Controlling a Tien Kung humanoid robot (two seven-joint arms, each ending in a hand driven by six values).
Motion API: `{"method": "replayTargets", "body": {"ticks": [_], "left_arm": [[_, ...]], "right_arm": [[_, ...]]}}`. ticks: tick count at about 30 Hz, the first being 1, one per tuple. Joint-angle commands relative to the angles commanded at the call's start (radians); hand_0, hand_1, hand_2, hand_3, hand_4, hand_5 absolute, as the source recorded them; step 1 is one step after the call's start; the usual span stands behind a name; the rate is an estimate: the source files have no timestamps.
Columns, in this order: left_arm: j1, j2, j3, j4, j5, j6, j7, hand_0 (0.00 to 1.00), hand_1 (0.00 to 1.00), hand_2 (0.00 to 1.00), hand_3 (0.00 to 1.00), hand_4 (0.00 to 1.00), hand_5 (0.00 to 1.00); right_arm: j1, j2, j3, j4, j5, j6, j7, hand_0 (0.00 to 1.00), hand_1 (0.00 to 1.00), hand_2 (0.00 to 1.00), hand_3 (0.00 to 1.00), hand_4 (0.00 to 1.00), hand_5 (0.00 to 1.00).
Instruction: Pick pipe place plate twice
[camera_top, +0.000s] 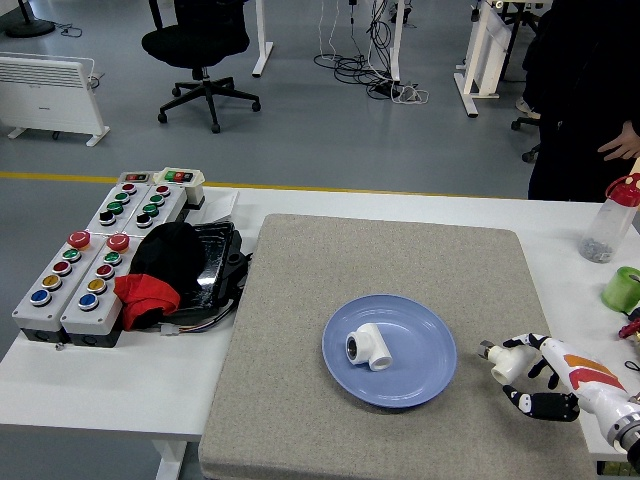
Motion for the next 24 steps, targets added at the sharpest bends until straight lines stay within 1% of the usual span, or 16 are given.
{"method": "replayTargets", "body": {"ticks": [5, 6, 9, 13, 17, 18, 23, 24], "left_arm": [[-0.001, 0.000, -0.001, 0.000, 0.002, 0.000, 0.001, 0.721, 0.747, 0.706, 0.650, 0.398, 0.998], [-0.001, 0.000, -0.001, 0.000, 0.002, 0.000, 0.001, 0.721, 0.747, 0.706, 0.651, 0.398, 0.998], [-0.001, 0.000, -0.001, 0.000, 0.001, 0.000, 0.001, 0.721, 0.747, 0.706, 0.651, 0.398, 0.998], [-0.002, 0.001, 0.000, 0.000, -0.001, 0.000, 0.001, 0.721, 0.747, 0.706, 0.651, 0.398, 0.998], [-0.003, 0.001, 0.001, 0.000, -0.002, -0.001, 0.001, 0.721, 0.747, 0.706, 0.651, 0.398, 0.998], [-0.003, 0.001, 0.000, 0.000, -0.002, -0.001, 0.001, 0.720, 0.747, 0.705, 0.651, 0.398, 0.998], [-0.003, 0.001, 0.001, 0.000, -0.002, -0.002, 0.001, 0.720, 0.747, 0.705, 0.651, 0.398, 0.998], [-0.003, 0.001, 0.001, 0.000, -0.002, -0.002, 0.001, 0.721, 0.747, 0.706, 0.651, 0.399, 0.998]], "right_arm": [[0.035, 0.017, -0.012, 0.013, 0.009, -0.014, 0.010, 0.365, 0.480, 0.602, 0.730, 0.610, 0.344], [0.036, 0.018, -0.012, 0.013, 0.009, -0.015, 0.010, 0.363, 0.480, 0.598, 0.726, 0.595, 0.331], [0.068, 0.029, -0.043, 0.024, 0.021, -0.020, 0.015, 0.363, 0.480, 0.598, 0.726, 0.595, 0.331], [0.105, 0.043, -0.093, 0.017, 0.030, -0.011, 0.013, 0.368, 0.480, 0.601, 0.728, 0.581, 0.315], [0.149, 0.068, -0.155, -0.024, 0.032, -0.018, 0.016, 0.368, 0.480, 0.601, 0.728, 0.581, 0.315], [0.165, 0.079, -0.173, -0.045, 0.041, -0.027, 0.025, 0.395, 0.501, 0.600, 0.726, 0.577, 0.312], [0.222, 0.104, -0.221, -0.109, 0.054, -0.046, 0.036, 0.395, 0.501, 0.600, 0.726, 0.577, 0.312], [0.224, 0.104, -0.222, -0.110, 0.054, -0.046, 0.037, 0.567, 0.609, 0.637, 0.725, 0.568, 0.307]]}}
